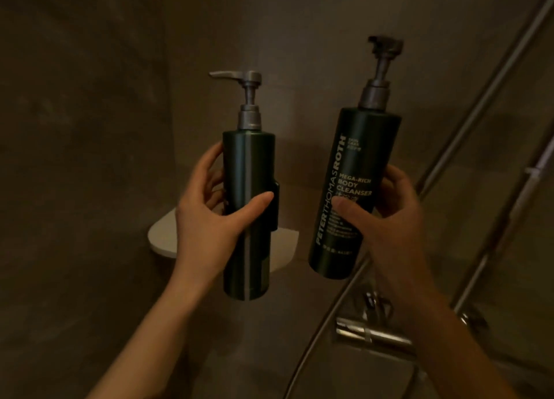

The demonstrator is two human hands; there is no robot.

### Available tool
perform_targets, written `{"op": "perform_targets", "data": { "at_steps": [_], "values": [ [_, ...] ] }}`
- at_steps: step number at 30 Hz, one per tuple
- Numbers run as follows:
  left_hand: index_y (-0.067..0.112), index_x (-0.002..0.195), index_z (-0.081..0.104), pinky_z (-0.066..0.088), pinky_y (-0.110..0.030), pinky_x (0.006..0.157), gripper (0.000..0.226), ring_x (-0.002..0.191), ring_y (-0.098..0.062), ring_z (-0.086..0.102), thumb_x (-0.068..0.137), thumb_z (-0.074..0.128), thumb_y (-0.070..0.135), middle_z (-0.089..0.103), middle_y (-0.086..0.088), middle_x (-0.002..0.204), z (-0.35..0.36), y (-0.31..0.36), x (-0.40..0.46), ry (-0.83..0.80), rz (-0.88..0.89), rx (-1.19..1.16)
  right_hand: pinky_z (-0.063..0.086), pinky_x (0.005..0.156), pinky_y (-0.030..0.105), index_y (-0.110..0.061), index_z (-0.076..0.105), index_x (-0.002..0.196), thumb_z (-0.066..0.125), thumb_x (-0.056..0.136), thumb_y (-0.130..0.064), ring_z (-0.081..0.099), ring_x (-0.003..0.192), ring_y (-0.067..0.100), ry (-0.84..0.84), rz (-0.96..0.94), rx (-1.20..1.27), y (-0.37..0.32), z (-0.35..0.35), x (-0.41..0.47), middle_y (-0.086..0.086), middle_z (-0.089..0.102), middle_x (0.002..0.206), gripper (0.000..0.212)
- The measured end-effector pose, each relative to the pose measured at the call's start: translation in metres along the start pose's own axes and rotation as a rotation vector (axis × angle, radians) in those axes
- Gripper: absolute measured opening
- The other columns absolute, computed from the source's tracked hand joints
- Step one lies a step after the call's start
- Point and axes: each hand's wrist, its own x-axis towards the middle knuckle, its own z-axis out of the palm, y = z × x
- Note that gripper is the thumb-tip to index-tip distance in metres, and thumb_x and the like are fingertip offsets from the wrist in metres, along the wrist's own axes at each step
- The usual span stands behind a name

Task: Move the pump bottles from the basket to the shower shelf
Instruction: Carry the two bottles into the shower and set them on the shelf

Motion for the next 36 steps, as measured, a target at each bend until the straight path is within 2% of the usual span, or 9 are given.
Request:
{"op": "perform_targets", "data": {
  "at_steps": [4,7,9,14,21,24,27,31,36],
  "values": [
    [0.045,0.13,0.042,0.044,0.002,0.074,0.082,0.101,0.02,0.053,0.056,0.077,0.046,0.052,0.04,0.109,-0.009,-0.006,0.016,0.124,-0.02,0.081,0.049,0.065,0.004,-0.046,0.051,0.103,0.082,0.063,-0.017,0.063,0.09,-0.011,-0.11,-0.022,0.052,0.017,0.018,0.032,-0.035,0.065,0.094,0.058],
    [0.05,0.128,0.04,0.043,0.003,0.072,0.081,0.102,0.02,0.053,0.057,0.078,0.045,0.052,0.045,0.108,-0.019,-0.01,0.028,0.206,0.013,0.091,0.053,0.065,0.012,-0.046,0.05,0.104,0.081,0.063,-0.02,0.063,0.09,-0.01,-0.176,-0.008,0.076,0.025,0.037,0.041,-0.028,0.066,0.098,0.057],
    [0.057,0.125,0.038,0.04,0.005,0.071,0.078,0.102,0.022,0.052,0.059,0.079,0.044,0.05,0.05,0.107,-0.021,-0.012,0.034,0.221,0.032,0.112,0.05,0.072,0.018,-0.047,0.05,0.104,0.081,0.063,-0.021,0.062,0.09,-0.01,-0.172,0.012,0.093,0.031,0.049,0.041,-0.022,0.065,0.102,0.058],
    [0.053,0.131,0.037,0.049,-0.006,0.075,0.082,0.106,0.014,0.055,0.065,0.081,0.031,0.051,0.044,0.115,-0.017,-0.036,0.036,0.211,0.018,0.139,0.046,0.074,0.017,-0.051,0.048,0.103,0.081,0.063,-0.022,0.059,0.093,-0.013,-0.172,0.034,0.078,0.045,0.071,0.04,-0.023,0.062,0.103,0.059],
    [0.051,0.134,0.034,0.041,0.003,0.077,0.083,0.107,0.018,0.051,0.071,0.079,0.023,0.048,0.049,0.114,0.0,-0.054,0.04,0.158,0.009,0.094,0.05,0.08,0.026,-0.055,0.048,0.102,0.082,0.062,-0.019,0.061,0.096,-0.005,-0.111,0.06,0.036,0.062,0.076,0.036,-0.021,0.063,0.105,0.064],
    [0.052,0.134,0.033,0.04,0.004,0.076,0.083,0.108,0.02,0.049,0.071,0.079,0.024,0.047,0.05,0.115,0.003,-0.056,0.039,0.138,-0.001,0.094,0.049,0.079,0.023,-0.057,0.046,0.104,0.081,0.063,-0.021,0.06,0.095,-0.011,-0.113,0.037,0.014,0.064,0.072,0.035,-0.03,0.062,0.102,0.064],
    [0.055,0.133,0.033,0.045,-0.008,0.084,0.081,0.112,0.02,0.046,0.071,0.078,0.028,0.045,0.048,0.117,-0.001,-0.061,0.031,0.134,-0.013,0.136,0.049,0.081,0.023,-0.055,0.045,0.11,0.079,0.063,-0.026,0.059,0.099,-0.01,-0.13,0.033,0.0,0.065,0.071,0.034,-0.028,0.062,0.106,0.064],
    [0.059,0.129,0.035,0.044,-0.023,0.097,0.077,0.117,0.015,0.045,0.072,0.076,0.027,0.046,0.036,0.124,-0.009,-0.069,0.014,0.122,-0.042,0.181,0.048,0.084,0.023,-0.044,0.043,0.123,0.08,0.067,-0.02,0.058,0.103,-0.01,-0.129,0.018,-0.017,0.07,0.071,0.03,-0.026,0.059,0.113,0.071],
    [0.067,0.122,0.033,0.046,-0.019,0.092,0.078,0.113,0.02,0.045,0.072,0.075,0.024,0.045,0.043,0.118,-0.014,-0.075,0.005,0.093,-0.091,0.222,0.046,0.087,0.026,-0.045,0.041,0.123,0.081,0.062,-0.028,0.055,0.11,-0.002,-0.076,-0.001,-0.082,0.077,0.073,0.021,-0.026,0.055,0.117,0.075]
  ]
}}
